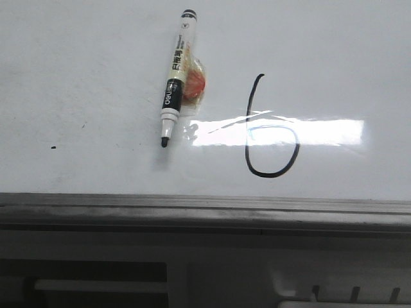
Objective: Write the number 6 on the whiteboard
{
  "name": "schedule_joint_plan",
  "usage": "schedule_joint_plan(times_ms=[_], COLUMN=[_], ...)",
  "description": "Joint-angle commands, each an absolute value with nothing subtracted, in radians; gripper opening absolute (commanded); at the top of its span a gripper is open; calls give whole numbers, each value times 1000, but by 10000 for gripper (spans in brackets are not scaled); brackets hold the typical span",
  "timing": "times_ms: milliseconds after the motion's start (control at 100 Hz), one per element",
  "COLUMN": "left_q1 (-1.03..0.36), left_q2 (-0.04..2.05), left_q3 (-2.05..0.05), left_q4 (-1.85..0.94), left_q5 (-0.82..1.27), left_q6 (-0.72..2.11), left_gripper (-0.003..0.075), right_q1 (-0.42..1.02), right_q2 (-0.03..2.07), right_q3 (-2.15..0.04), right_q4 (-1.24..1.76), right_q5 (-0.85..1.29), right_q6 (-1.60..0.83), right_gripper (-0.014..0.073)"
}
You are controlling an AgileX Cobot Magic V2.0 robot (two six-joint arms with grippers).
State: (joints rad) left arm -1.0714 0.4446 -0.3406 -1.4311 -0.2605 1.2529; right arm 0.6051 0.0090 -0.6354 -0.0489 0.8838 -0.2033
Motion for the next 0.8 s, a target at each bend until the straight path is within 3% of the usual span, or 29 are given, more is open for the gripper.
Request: schedule_joint_plan(times_ms=[0,470,630,790], left_q1=[-1071,-1071,-1058,-898], left_q2=[450,417,323,216], left_q3=[-349,-281,-184,-54], left_q4=[-1417,-1402,-999,-761], left_q5=[-262,-268,-286,-294], left_q6=[1257,1257,1244,967], left_gripper=[-19,-19,-19,-19], right_q1=[599,599,599,599], right_q2=[27,27,27,27], right_q3=[-655,-655,-655,-655], right_q4=[-66,-66,-66,-66], right_q5=[818,818,818,818], right_q6=[-199,-199,-199,-199], right_gripper=[-64,-64,-64,-64])
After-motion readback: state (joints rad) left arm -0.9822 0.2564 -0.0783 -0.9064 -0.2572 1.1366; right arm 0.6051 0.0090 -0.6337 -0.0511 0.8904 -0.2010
